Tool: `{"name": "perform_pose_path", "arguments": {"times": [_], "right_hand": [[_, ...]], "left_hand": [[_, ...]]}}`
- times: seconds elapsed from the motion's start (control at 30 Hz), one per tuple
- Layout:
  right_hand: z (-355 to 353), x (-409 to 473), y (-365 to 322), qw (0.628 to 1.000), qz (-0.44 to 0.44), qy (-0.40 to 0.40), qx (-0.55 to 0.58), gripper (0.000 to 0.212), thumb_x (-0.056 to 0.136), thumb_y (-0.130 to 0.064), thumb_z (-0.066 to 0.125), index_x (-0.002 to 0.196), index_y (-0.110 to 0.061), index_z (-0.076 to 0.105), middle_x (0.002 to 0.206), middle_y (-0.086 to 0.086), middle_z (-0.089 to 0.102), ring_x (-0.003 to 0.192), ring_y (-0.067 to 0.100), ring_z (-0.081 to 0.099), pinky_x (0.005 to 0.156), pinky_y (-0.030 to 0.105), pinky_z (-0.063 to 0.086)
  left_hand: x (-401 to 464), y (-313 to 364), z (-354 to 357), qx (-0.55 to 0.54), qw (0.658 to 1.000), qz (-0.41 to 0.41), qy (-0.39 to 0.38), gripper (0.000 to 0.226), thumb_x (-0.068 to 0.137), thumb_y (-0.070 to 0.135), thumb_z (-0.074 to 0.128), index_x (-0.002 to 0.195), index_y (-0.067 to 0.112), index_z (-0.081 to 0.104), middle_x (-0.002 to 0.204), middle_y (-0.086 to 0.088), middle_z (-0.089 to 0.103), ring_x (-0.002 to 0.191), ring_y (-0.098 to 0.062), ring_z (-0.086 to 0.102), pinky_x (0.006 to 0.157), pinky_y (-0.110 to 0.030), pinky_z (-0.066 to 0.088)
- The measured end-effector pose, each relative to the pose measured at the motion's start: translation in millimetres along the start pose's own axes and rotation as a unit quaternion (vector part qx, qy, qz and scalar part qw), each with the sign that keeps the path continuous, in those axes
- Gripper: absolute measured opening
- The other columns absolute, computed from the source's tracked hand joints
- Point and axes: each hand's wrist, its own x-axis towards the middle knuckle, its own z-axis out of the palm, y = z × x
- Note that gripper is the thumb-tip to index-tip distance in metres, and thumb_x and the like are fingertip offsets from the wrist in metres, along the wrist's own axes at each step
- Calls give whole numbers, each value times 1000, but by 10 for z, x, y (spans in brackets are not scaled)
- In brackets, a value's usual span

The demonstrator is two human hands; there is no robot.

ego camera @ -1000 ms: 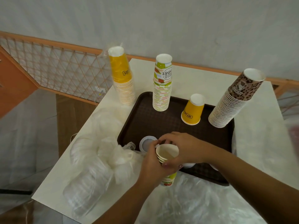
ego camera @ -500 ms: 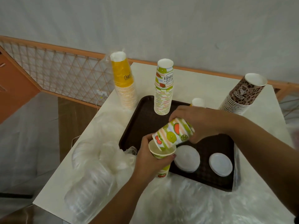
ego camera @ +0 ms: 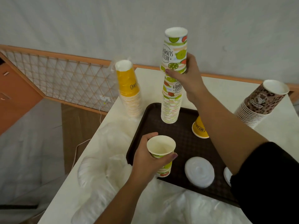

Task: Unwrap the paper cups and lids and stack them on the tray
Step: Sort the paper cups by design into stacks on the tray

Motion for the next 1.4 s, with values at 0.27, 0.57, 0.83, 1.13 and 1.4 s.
{"name": "perform_pose_path", "arguments": {"times": [0.27, 0.57, 0.83, 1.13, 1.4], "right_hand": [[-55, -77, 690, 994, 63, 25, -81, 74, 71, -16, 81, 130, -18, 38, 124, -3, 55, 111, 15, 57, 93, 35, 49], [-81, -330, 659, 976, 15, 114, -185, 85, 75, -36, 77, 142, -25, 28, 143, -2, 40, 128, 12, 41, 103, 31, 36], [-426, -922, 344, 960, 132, -95, 226, 68, 80, -52, 61, 135, -18, 40, 127, 7, 58, 113, 22, 61, 83, 36, 54], [-528, -495, -424, 995, -76, 72, -10, 43, 76, -39, 67, 114, -30, 49, 109, 3, 58, 91, 14, 60, 66, 21, 47], [-291, 18, -597, 904, -164, -15, -394, 66, 74, -31, 75, 130, -20, 42, 106, -5, 56, 90, 11, 54, 67, 6, 37]], "left_hand": [[144, 32, -80, 9, 1000, 21, -5, 84, 55, 33, 90, 119, 47, 37, 115, 23, 48, 111, -8, 49, 93, -32, 51], [293, 346, -13, -24, 996, 87, 0, 96, 50, 40, 89, 129, 39, 34, 115, 18, 53, 111, -4, 51, 93, -29, 50], [624, 1045, 178, -124, 974, 186, 26, 82, 64, 17, 86, 129, 27, 37, 121, 7, 55, 110, -1, 54, 88, -19, 51], [1020, 1325, 216, -218, 975, 34, 25, 67, 91, 60, 30, 149, 36, 7, 158, 6, 10, 144, -18, 19, 108, -33, 24], [1301, 1054, 272, -232, 963, -135, -33, 70, 88, 70, 13, 150, 35, 12, 157, 1, 19, 143, -28, 21, 114, -58, 16]]}}
